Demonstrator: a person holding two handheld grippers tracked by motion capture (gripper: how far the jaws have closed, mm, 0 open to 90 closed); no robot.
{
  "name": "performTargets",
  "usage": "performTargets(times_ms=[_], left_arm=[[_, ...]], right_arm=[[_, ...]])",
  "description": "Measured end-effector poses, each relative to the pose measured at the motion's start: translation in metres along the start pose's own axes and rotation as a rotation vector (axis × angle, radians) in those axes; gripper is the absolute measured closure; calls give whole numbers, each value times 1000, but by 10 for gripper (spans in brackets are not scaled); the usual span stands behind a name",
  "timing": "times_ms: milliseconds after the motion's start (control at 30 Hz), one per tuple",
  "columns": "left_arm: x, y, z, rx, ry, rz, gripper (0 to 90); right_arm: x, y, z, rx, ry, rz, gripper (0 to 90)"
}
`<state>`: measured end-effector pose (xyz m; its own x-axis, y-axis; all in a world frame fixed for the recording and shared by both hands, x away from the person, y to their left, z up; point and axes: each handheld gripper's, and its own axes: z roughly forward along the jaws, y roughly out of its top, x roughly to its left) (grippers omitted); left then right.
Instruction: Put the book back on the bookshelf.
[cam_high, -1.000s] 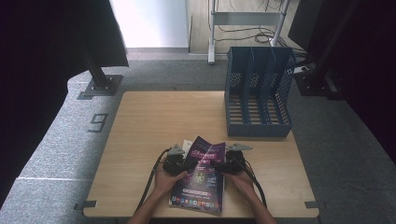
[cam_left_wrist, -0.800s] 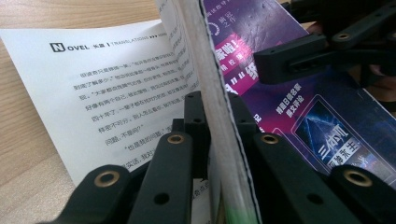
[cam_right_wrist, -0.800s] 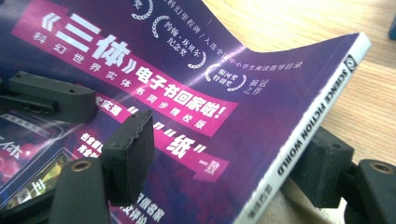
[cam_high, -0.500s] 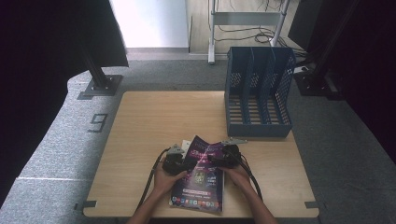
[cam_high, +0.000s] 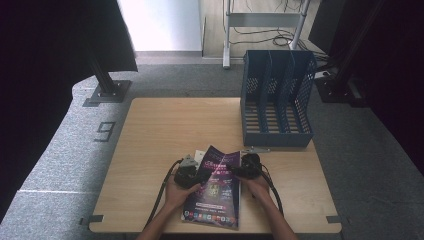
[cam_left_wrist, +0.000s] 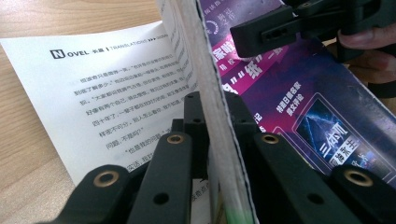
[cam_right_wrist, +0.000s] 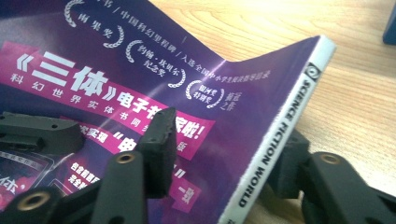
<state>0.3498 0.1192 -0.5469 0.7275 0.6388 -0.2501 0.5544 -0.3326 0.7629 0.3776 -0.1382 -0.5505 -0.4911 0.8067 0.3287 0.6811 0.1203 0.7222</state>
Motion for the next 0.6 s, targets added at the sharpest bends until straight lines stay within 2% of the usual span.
performTargets(times_ms=[67,267,467,600], left_arm=[[0,0,0,-2,1,0,822],[0,0,-1,-14,-8,3,825],[-2,3,-9,-48,-27,16,830],[-6,8,-18,-78,-38,27,836]], right_arm=[[-3,0,-2,2,10,0,588],[-3,1,-6,-18,29,-2,648],[0,3,-16,-48,40,-7,675],[5,6,-27,-93,49,-26,685]])
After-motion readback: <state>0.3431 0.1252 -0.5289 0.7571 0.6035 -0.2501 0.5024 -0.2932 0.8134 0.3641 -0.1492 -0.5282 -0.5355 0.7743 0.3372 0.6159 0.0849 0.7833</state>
